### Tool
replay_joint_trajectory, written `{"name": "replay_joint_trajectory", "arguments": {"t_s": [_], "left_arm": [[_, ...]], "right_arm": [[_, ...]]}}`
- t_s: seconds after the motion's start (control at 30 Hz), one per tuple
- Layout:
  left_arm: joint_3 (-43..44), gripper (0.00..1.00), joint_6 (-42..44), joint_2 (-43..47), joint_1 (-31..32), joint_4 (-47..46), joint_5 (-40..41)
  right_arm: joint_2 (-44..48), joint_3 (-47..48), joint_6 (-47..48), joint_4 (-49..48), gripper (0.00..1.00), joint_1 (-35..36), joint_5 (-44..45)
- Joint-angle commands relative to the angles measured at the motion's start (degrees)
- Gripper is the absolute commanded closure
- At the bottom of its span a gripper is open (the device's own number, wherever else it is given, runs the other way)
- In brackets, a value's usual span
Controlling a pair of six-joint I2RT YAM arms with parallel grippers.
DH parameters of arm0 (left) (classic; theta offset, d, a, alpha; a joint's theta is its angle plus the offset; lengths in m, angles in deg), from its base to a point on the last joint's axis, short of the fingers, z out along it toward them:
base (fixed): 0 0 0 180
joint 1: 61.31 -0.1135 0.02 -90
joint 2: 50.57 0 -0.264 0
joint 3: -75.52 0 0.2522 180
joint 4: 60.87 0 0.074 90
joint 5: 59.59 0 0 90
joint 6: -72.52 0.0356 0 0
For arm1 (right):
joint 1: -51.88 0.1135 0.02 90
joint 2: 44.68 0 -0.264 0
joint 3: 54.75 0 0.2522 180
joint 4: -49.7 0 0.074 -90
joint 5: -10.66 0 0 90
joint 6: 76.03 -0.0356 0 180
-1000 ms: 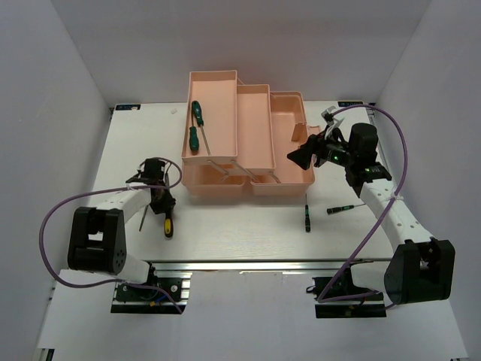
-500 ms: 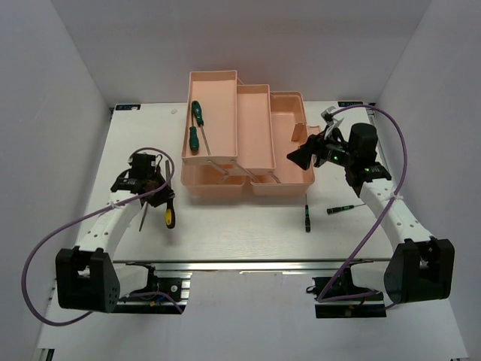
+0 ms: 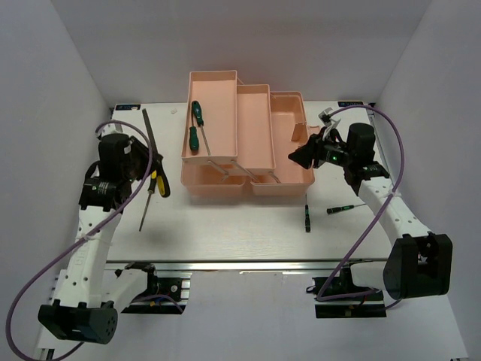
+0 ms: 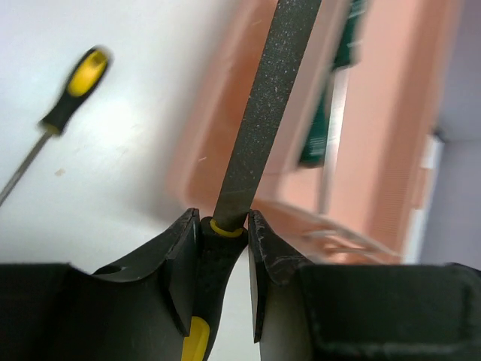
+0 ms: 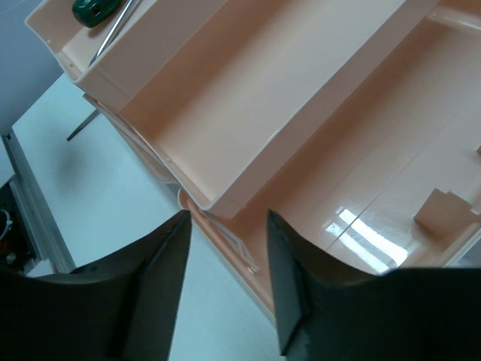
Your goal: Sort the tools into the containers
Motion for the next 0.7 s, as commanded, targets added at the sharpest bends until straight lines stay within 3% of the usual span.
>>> {"name": "replay_joint_trajectory", "arguments": {"t_s": [0.0,0.03,0.13,0.27,0.47,0.67], "left_arm": [[5.3,1.0,0.0,0.8,-0.1,-7.2,-6.1],[7.0,1.0,0.0,-0.4,-0.1,-10.5,-9.8],[9.4,1.0,-1.0,-3.3,0.0,-16.6,-15.0],[13.4,1.0,-2.7,-10.9,2.8,-23.8,-20.0],[24.8,1.0,-3.8,-24.7,13.1,-30.9,-20.4],[35.6,1.0,-3.8,-38.5,19.1,-33.5,-17.8]], "right_arm": [[-0.5,1.7,0.0,-1.5,0.52,-0.4,-2.5],[-0.5,1.7,0.1,-1.5,0.6,-0.3,-2.6],[-0.1,1.6,0.2,-1.4,0.68,-0.3,-2.7],[0.4,1.5,0.4,-1.2,0.68,-0.3,-2.4],[1.6,1.2,0.7,-0.8,0.67,-0.3,-1.9],[3.3,0.0,1.0,-0.5,0.65,-0.3,0.0]]}}
